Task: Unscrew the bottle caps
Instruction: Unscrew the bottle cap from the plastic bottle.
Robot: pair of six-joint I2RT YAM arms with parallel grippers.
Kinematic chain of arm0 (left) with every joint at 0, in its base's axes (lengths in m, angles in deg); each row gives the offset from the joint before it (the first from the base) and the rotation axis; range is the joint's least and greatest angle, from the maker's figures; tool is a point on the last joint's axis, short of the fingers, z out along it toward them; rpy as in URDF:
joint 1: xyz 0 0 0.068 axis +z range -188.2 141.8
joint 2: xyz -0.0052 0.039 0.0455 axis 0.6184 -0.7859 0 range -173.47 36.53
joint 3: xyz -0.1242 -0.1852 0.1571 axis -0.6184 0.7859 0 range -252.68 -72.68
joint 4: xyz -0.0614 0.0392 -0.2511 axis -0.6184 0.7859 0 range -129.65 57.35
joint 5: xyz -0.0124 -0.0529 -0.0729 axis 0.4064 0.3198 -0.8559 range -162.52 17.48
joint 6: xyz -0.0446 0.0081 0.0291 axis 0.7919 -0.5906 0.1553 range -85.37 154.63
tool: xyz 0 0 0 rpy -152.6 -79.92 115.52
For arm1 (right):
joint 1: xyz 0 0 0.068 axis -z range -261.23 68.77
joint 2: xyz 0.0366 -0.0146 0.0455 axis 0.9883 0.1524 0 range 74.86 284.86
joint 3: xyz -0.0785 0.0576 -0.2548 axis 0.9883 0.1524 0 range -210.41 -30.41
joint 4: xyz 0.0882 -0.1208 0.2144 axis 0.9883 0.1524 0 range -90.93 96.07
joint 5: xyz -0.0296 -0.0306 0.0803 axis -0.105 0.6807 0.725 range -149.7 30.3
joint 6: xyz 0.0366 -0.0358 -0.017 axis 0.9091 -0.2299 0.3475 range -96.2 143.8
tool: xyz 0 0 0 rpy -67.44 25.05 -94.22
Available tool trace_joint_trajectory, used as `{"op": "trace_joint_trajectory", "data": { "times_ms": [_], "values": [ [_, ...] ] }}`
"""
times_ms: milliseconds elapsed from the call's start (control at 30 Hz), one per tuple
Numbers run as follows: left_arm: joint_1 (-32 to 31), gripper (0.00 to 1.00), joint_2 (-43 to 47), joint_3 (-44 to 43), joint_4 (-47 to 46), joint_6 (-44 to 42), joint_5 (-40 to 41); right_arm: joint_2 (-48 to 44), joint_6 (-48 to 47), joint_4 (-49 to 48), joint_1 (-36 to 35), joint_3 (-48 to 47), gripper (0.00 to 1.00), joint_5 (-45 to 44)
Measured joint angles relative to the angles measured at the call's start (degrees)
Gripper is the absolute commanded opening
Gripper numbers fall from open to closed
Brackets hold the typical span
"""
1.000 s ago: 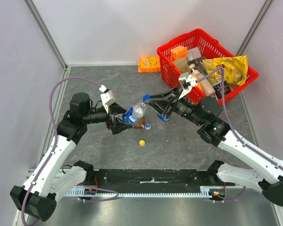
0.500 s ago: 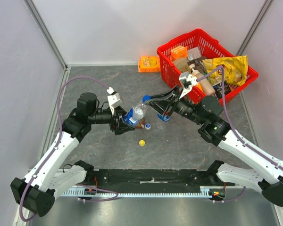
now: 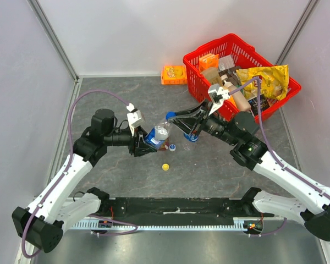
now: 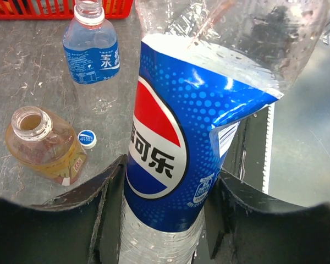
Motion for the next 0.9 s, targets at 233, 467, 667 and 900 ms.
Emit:
{"op": "trace_joint_trajectory", "data": {
  "times_ms": [233, 467, 667, 900],
  "values": [
    [-0.3, 0.32, 0.3, 0.0, 2.4, 0.0, 5.3, 0.0, 0.0, 0.7, 0.1, 0.0, 0.8, 0.4],
    [-0.7, 0.28, 0.3, 0.0, 6.0, 0.2, 12.1, 0.0, 0.3, 2.9, 0.7, 0.0, 0.98, -0.2],
    [-2.6, 0.25, 2.4, 1.5, 6.8, 1.0, 18.5, 0.4, 3.5, 3.5, 1.5, 0.0, 0.98, -2.6],
    [-3.7, 0.24, 6.2, 4.9, 6.7, 2.1, 22.4, 4.6, 7.9, 3.6, 1.6, 0.0, 0.8, -5.7]
  ]
}}
